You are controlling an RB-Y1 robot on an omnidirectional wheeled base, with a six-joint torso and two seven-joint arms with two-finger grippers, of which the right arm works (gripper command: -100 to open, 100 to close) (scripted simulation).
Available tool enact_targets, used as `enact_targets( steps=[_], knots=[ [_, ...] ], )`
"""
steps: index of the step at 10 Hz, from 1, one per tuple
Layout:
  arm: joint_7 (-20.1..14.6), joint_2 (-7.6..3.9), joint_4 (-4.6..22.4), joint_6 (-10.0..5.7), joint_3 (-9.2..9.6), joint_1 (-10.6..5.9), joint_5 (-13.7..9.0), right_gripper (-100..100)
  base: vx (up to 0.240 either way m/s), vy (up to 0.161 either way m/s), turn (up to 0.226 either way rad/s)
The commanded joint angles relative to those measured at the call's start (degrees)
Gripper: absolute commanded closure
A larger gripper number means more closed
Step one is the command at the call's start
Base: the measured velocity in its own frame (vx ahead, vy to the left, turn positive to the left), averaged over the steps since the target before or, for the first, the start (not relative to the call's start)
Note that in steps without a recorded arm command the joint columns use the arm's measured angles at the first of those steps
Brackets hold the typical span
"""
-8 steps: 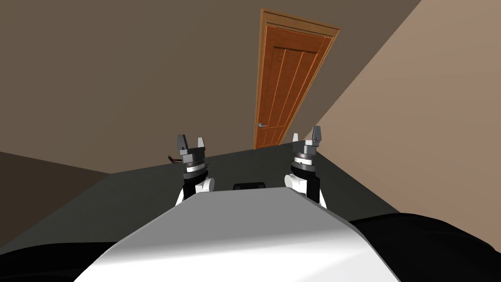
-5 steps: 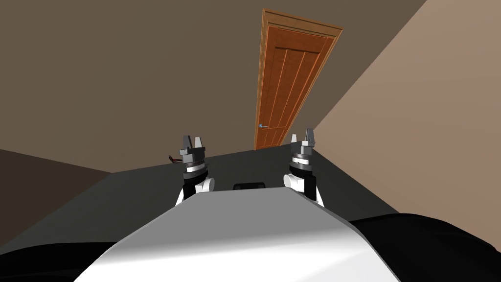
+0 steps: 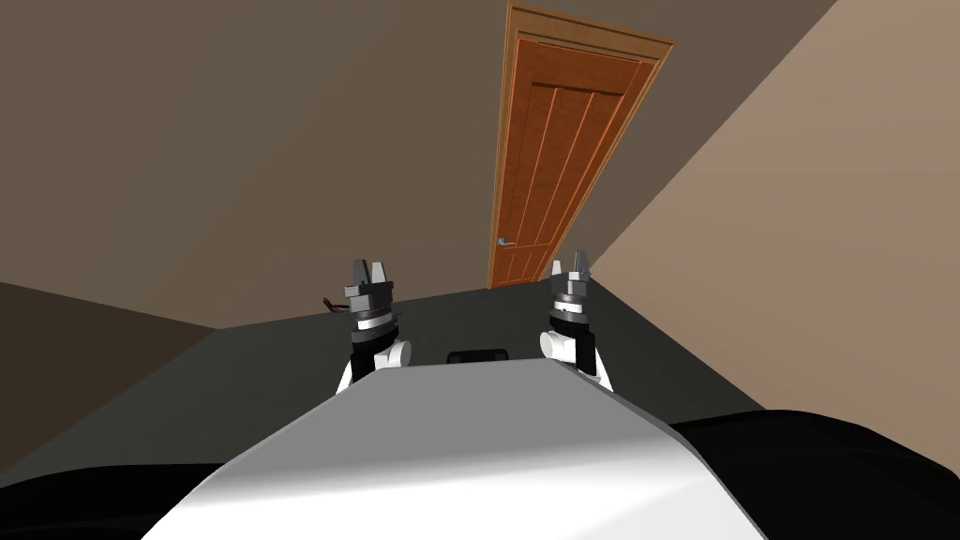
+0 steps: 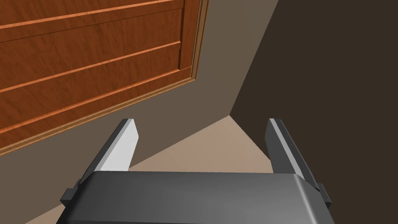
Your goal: Pull the door open
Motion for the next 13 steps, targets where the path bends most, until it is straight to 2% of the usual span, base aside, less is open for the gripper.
enact_targets(
  steps=[1, 6, 12, 13],
  knots=[
    [-0.1, -0.39, 1.8, -0.34, 0.01, -0.71, -0.1, -100, 0.066, -0.024, 0.037],
    [-0.6, -1.68, 9.4, -2.07, 0.08, -3.58, -0.5, -100, 0.083, -0.024, 0.045],
    [-1.3, -3.23, 20.0, -4.55, 0.18, -7.72, -1.0, -100, 0.094, -0.04, 0.056],
    [-1.3, -3.23, 20.4, -4.55, 0.18, -7.72, -1.0, -100, 0.056, -0.031, 0.026]
  ],
)
